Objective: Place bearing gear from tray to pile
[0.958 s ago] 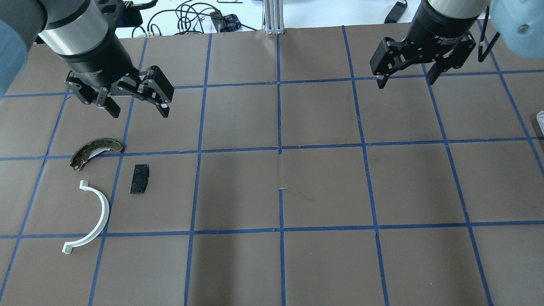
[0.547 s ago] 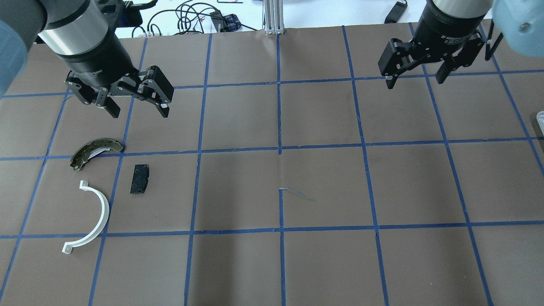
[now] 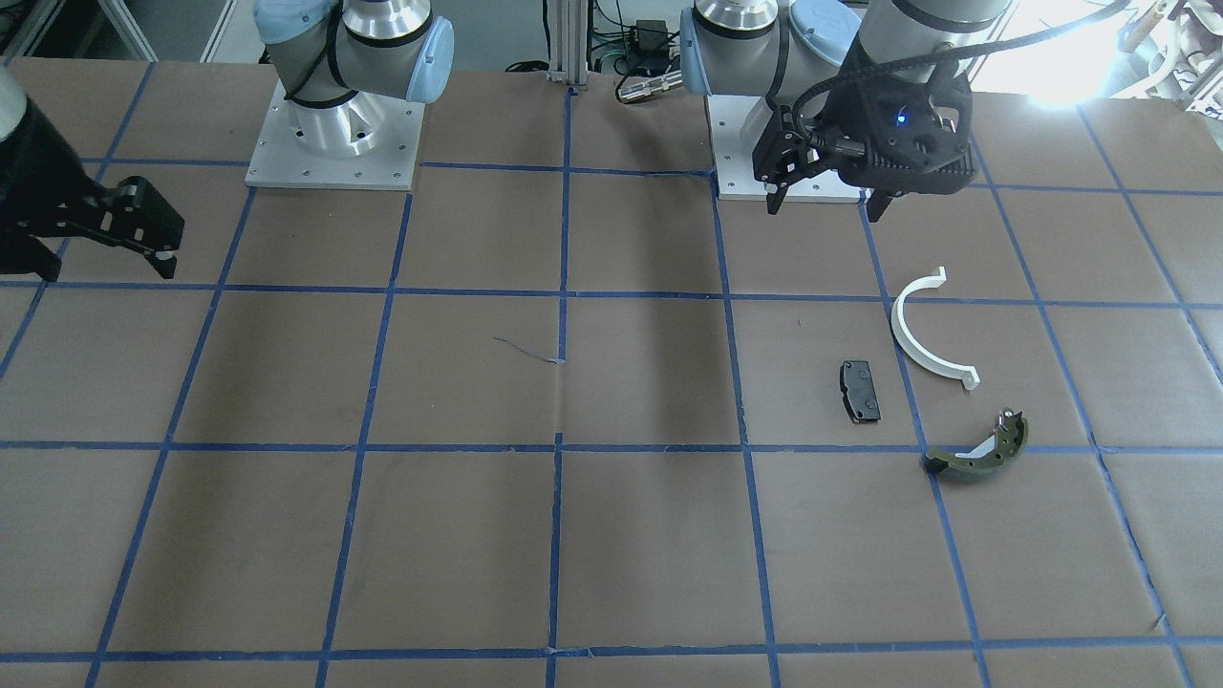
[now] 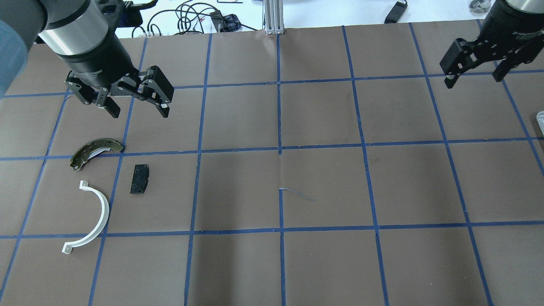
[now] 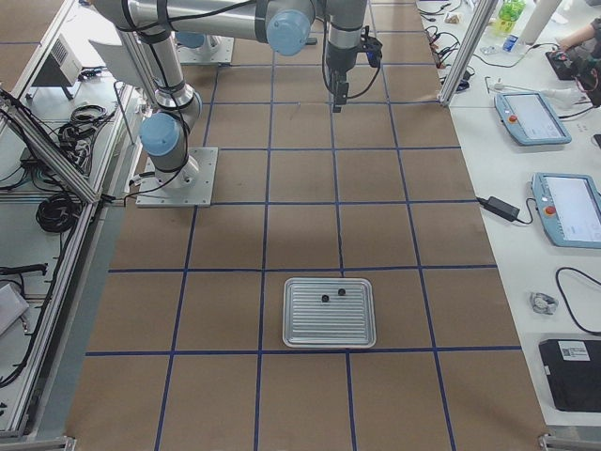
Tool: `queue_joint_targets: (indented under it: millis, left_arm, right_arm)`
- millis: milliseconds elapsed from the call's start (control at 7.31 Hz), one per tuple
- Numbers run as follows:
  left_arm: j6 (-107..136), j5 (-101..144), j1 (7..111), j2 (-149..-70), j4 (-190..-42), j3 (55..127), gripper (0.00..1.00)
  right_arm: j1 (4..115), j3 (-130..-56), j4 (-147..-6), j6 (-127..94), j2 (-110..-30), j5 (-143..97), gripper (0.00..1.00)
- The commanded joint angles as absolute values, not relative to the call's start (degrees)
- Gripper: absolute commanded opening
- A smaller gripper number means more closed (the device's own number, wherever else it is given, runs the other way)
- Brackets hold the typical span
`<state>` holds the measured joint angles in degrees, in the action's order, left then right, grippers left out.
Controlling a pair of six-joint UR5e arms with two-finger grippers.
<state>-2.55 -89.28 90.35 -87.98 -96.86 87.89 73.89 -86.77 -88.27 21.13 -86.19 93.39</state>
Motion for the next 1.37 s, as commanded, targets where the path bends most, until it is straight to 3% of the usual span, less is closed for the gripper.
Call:
queue_joint_targets:
  millis: [0,684,1232]
  left_arm:
    - [-2.55,-89.3,90.35,-87.98,-96.86,87.89,1.0]
    - [-2.55,-89.3,90.35,-87.98,-96.86,87.89,1.0]
    - [-2.55,-89.21,90.35,-87.98,-96.86,87.89,1.0]
  right_arm:
    - [62.19,-88.76,-89.64,31.86,-83.16,95.26,1.0]
    - [42.49,-89.39,-106.14,52.18,-70.0,95.02,1.0]
    - [36.92,-89.12,-121.54,62.73,-57.5,91.93,1.0]
